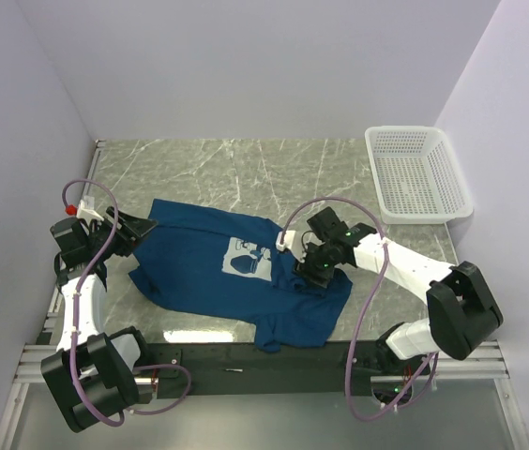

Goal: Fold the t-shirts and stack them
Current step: Fold the tshirt

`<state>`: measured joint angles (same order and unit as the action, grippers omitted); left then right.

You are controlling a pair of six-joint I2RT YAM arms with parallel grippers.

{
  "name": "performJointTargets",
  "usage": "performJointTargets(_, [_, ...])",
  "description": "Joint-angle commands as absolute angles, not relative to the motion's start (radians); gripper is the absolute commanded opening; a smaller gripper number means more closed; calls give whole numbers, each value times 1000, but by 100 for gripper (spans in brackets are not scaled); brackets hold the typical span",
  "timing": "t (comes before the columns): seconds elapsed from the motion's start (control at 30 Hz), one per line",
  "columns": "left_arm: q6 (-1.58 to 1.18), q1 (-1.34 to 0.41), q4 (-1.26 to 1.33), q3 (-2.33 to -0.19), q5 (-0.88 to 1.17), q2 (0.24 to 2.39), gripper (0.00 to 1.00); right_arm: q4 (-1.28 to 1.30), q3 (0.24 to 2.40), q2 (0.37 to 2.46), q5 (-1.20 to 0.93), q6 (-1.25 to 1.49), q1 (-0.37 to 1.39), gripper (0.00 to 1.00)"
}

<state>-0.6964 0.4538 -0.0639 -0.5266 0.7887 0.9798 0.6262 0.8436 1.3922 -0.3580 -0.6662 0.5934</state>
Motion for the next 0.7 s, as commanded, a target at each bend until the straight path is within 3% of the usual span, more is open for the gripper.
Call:
performJointTargets(0.0, [-693,451,-23,-518,805,980,65,577,847,1397,-318,-644,607,55])
performJointTargets(0.1, [-695,449,-20,-517,807,980,65,575,841,1401,-308,-643,618,50])
performJointTargets(0.27, [-695,449,-21,-517,807,979,65,612,856,1414,-330,-638,623,32])
performJointTargets(0.47, [-695,451,-20,-517,808,980,66,640,864,1336,-368,-634,623,31])
performJointTargets(0.67, [-693,449,-25,-517,804,979,66,615,862,1316,-338,-614,630,8])
